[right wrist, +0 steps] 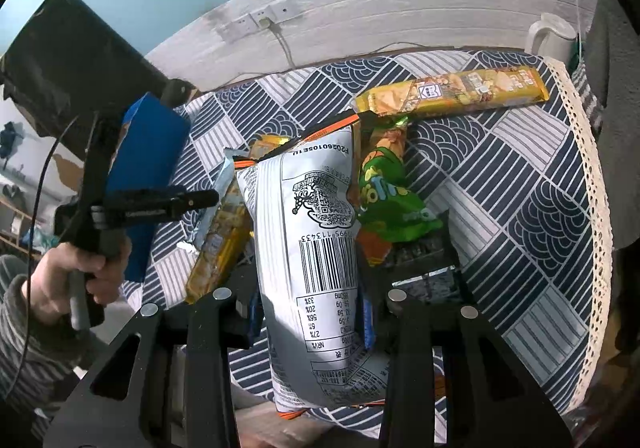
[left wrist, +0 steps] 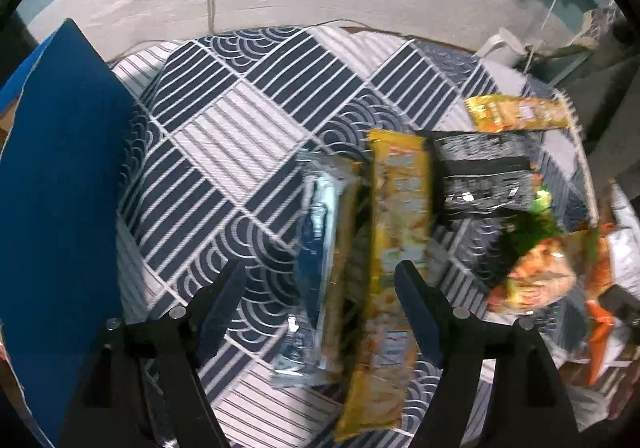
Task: Organize snacks
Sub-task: 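Grasp the silver foil bar with the left gripper while the right holds the white bag, then carry the silver bar and white bag into the box and release both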
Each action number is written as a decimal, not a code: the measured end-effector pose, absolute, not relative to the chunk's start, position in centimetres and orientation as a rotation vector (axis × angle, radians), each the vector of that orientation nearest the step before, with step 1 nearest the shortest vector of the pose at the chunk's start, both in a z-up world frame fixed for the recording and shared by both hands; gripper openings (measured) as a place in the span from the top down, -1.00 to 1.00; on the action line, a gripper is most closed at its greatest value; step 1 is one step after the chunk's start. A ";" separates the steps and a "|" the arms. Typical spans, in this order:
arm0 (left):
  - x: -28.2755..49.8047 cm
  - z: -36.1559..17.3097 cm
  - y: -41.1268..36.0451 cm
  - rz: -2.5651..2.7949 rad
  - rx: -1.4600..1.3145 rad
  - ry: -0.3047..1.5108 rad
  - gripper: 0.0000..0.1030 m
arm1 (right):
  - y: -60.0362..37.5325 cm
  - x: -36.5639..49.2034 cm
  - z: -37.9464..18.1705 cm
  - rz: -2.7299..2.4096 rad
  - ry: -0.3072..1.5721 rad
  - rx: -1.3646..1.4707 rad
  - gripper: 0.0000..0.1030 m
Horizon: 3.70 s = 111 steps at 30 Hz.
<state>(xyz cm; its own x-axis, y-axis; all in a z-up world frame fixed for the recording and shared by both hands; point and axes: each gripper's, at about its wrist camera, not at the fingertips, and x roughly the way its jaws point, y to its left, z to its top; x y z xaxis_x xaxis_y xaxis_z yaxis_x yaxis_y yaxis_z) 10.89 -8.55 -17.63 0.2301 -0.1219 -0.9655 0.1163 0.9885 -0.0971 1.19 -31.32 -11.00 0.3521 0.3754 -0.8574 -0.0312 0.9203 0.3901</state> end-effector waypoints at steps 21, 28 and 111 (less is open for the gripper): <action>11.3 -19.3 -8.5 -0.267 -0.007 1.287 0.30 | -30.7 1.7 -11.2 0.274 1.198 0.331 0.32; 10.8 -20.6 -9.9 -0.281 0.109 1.293 -0.06 | -30.2 2.0 -11.4 0.277 1.206 0.323 0.32; 4.5 -8.6 16.9 -0.025 -0.030 1.081 -0.28 | 3.9 14.5 -6.8 0.572 1.257 0.094 -0.06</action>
